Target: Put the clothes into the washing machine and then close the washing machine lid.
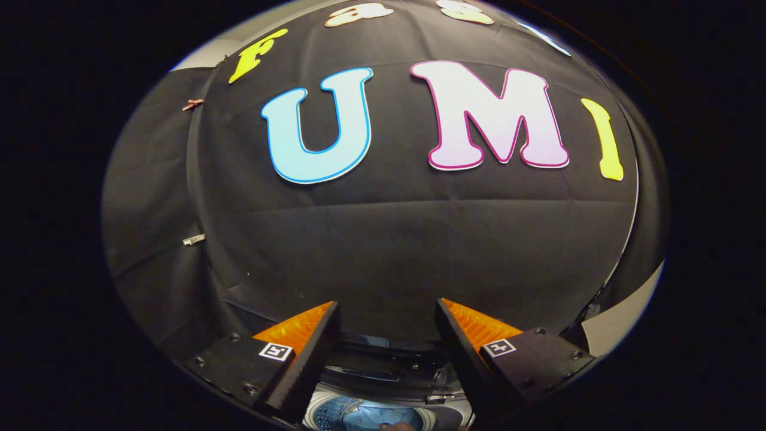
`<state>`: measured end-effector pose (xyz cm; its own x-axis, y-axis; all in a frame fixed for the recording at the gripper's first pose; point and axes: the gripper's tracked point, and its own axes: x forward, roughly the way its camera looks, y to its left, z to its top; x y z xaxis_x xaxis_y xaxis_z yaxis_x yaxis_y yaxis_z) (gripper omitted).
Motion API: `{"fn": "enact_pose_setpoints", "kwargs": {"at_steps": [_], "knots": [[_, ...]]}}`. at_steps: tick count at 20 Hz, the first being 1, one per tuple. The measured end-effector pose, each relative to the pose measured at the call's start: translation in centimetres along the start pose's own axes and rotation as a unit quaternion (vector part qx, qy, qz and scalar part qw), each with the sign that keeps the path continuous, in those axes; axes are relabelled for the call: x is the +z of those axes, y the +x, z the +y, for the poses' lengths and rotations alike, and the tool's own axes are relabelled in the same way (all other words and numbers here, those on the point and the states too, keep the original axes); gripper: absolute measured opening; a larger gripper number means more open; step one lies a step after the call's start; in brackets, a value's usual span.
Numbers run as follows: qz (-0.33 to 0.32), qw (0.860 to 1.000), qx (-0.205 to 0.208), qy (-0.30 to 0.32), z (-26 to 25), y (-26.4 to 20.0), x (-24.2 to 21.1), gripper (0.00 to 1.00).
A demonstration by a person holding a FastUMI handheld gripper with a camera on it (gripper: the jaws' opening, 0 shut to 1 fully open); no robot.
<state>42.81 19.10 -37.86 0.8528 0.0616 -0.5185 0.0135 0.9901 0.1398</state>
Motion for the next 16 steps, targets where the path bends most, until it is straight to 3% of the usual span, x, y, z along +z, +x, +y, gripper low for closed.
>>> {"fn": "enact_pose_setpoints", "kwargs": {"at_steps": [8,16], "knots": [[0.021,1.000,0.003,-0.004,-0.5,0.7,-0.6,1.00],[0.068,0.998,0.006,0.004,0.0,-2.4,-1.9,1.00]]}}
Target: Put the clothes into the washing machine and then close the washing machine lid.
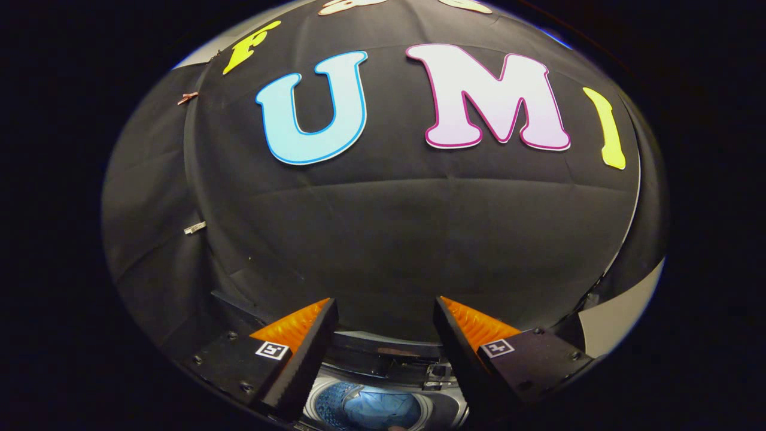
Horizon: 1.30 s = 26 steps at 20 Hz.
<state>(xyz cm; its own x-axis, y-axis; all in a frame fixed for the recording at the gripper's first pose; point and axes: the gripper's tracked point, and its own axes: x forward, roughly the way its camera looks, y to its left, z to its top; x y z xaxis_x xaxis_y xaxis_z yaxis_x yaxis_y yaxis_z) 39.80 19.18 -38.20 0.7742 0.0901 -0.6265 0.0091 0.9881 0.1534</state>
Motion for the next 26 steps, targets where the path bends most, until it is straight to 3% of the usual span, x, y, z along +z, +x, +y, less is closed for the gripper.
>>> {"fn": "enact_pose_setpoints", "kwargs": {"at_steps": [16,26], "knots": [[0.017,1.000,0.006,0.004,1.5,-7.1,-3.1,1.00],[0.067,0.998,0.010,-0.004,2.2,-9.9,-9.0,0.99]]}}
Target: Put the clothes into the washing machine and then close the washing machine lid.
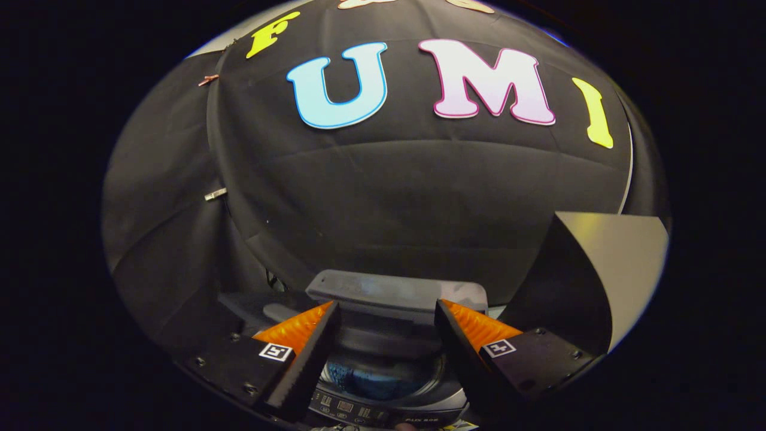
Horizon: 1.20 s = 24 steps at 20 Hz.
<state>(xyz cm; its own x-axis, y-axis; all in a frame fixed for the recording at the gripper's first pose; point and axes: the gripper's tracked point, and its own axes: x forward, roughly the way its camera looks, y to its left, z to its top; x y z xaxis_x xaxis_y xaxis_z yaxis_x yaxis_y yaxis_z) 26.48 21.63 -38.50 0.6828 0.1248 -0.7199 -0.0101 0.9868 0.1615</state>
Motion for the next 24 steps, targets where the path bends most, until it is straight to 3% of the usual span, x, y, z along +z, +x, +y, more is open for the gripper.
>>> {"fn": "enact_pose_setpoints", "kwargs": {"at_steps": [11,24], "knots": [[-0.040,0.999,0.021,-0.021,1.3,-5.6,0.1,0.99],[-0.208,0.977,0.012,-0.054,-3.5,-19.0,5.8,0.99]]}}
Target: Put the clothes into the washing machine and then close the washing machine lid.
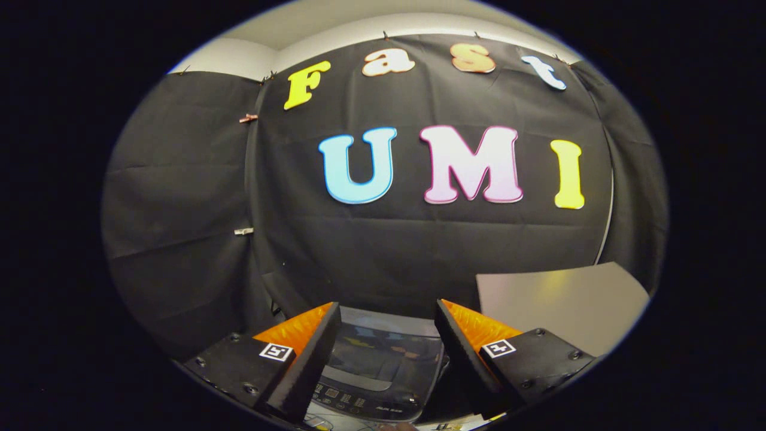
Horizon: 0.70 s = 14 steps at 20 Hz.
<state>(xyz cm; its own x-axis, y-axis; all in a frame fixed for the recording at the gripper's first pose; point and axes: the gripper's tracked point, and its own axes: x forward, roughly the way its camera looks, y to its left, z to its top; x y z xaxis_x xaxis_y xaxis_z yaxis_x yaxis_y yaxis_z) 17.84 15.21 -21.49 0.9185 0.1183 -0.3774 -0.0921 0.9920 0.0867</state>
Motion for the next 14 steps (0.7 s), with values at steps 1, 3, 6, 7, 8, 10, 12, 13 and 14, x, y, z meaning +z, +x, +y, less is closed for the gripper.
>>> {"fn": "enact_pose_setpoints", "kwargs": {"at_steps": [1,3,6,7,8,10,12,13,14], "knots": [[-0.011,1.000,-0.003,0.001,-0.7,-1.0,0.8,0.99],[-0.026,1.000,-0.014,0.001,-2.5,-2.6,1.6,0.98],[-0.047,0.998,-0.032,-0.014,-5.0,-5.5,2.8,0.99],[-0.057,0.998,-0.038,-0.017,-5.9,-6.6,3.5,0.99],[-0.068,0.997,-0.045,-0.016,-6.9,-7.8,4.2,0.99],[-0.086,0.995,-0.058,-0.012,-8.8,-9.6,5.4,0.98],[-0.098,0.992,-0.073,-0.016,-10.7,-11.6,6.4,0.98],[-0.105,0.991,-0.081,-0.020,-11.6,-12.6,7.0,0.98],[-0.113,0.990,-0.087,-0.023,-12.2,-13.5,7.7,0.98]]}}
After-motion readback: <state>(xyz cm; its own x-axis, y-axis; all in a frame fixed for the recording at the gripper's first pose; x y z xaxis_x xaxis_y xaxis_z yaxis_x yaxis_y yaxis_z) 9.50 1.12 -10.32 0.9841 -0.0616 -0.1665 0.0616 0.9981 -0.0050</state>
